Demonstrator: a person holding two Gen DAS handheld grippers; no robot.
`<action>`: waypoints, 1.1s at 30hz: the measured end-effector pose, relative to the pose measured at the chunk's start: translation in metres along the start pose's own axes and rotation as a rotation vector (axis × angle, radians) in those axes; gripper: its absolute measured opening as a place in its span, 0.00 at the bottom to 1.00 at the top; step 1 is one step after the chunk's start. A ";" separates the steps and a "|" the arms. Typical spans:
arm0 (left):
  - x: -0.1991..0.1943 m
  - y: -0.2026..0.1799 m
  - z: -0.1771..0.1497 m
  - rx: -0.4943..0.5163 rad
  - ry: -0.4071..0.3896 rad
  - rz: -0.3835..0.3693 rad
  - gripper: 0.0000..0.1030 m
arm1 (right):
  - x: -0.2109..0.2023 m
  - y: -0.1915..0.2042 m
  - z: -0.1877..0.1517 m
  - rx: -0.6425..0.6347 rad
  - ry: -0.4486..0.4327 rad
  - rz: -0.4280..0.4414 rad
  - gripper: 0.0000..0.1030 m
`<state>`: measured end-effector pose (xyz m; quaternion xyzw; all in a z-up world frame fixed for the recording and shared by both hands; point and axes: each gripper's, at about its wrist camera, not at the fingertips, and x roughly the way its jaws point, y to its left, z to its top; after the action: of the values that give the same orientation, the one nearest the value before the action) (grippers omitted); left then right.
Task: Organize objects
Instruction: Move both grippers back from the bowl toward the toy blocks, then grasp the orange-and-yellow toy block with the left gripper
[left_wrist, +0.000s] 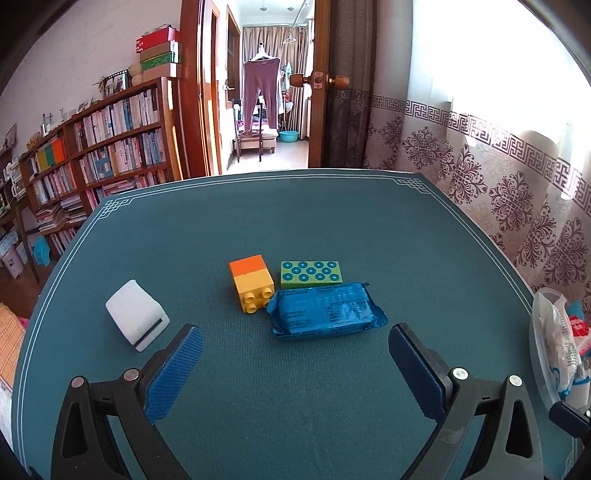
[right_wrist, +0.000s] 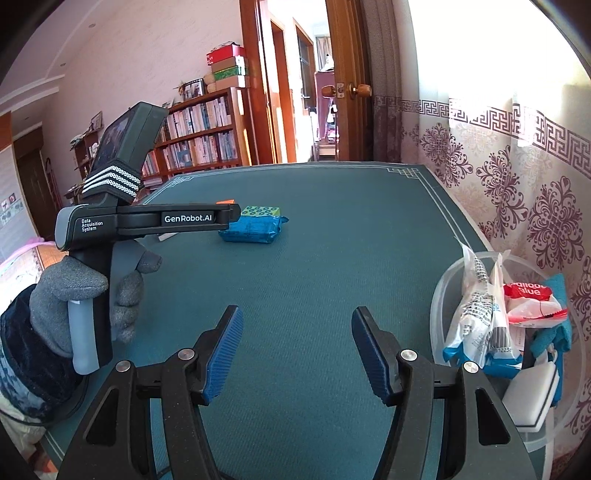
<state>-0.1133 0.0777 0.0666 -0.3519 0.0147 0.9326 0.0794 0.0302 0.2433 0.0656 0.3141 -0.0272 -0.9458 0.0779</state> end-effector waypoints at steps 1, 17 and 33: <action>0.002 0.004 0.001 -0.009 0.002 0.008 0.99 | 0.003 0.001 0.001 0.004 0.006 0.007 0.61; 0.056 0.026 0.019 -0.041 0.061 0.080 0.91 | 0.034 0.002 0.005 0.042 0.055 0.038 0.61; 0.092 0.044 0.028 -0.112 0.123 0.028 0.48 | 0.060 0.006 0.006 0.061 0.105 0.034 0.61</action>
<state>-0.2069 0.0496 0.0260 -0.4122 -0.0276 0.9095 0.0455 -0.0205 0.2279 0.0357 0.3651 -0.0571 -0.9253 0.0855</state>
